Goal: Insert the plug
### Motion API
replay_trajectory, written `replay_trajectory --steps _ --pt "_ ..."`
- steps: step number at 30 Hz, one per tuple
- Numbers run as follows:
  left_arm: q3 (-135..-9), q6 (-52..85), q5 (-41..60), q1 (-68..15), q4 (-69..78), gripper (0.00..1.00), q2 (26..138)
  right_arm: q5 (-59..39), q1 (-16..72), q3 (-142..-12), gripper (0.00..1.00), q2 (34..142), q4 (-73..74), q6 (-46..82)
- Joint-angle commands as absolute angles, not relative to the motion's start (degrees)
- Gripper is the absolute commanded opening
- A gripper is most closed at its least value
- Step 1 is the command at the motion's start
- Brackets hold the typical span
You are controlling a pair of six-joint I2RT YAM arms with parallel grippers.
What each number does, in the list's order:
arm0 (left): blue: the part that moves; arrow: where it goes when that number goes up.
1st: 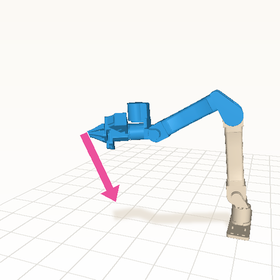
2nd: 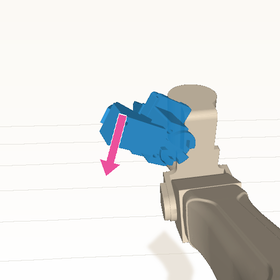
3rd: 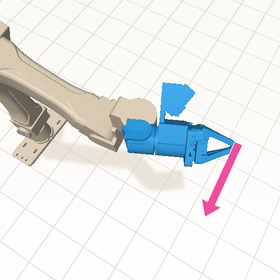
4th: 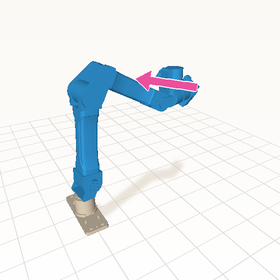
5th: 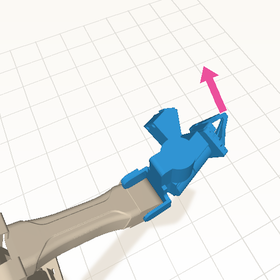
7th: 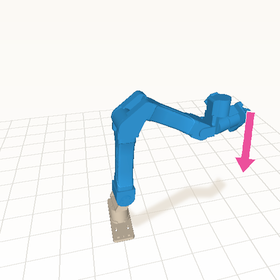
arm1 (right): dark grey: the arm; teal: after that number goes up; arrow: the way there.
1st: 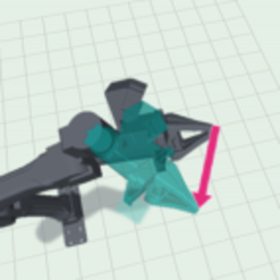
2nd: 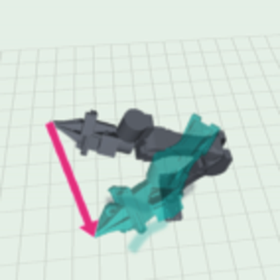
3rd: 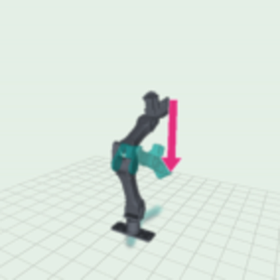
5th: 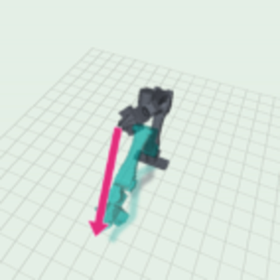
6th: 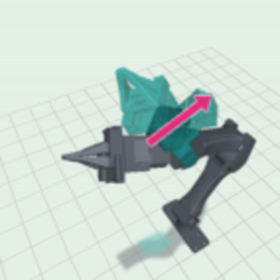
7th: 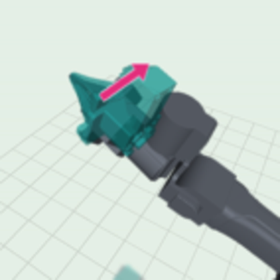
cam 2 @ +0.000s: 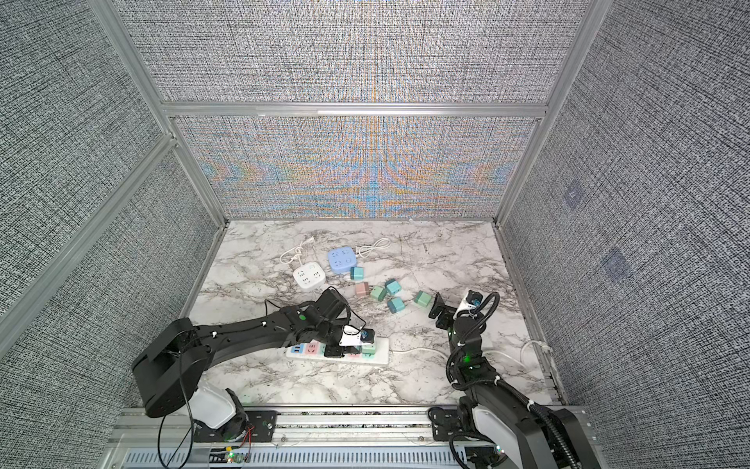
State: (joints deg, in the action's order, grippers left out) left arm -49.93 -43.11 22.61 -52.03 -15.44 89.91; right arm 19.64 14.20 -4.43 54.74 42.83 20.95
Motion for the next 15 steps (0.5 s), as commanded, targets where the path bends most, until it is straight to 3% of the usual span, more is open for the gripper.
replay_trajectory --steps 1,14,15 --pt "-51.2 -43.7 20.5 -51.9 -19.4 0.0 92.4 19.7 14.2 -5.1 1.0 54.8 43.9 20.9" --pt "-52.3 -44.4 18.9 -51.9 -19.7 0.0 94.2 19.6 14.2 -5.2 0.99 55.0 43.8 20.8" --pt "-52.1 -44.2 18.7 -51.9 -19.0 0.05 93.2 19.6 14.2 -5.2 1.0 55.0 43.8 20.9"
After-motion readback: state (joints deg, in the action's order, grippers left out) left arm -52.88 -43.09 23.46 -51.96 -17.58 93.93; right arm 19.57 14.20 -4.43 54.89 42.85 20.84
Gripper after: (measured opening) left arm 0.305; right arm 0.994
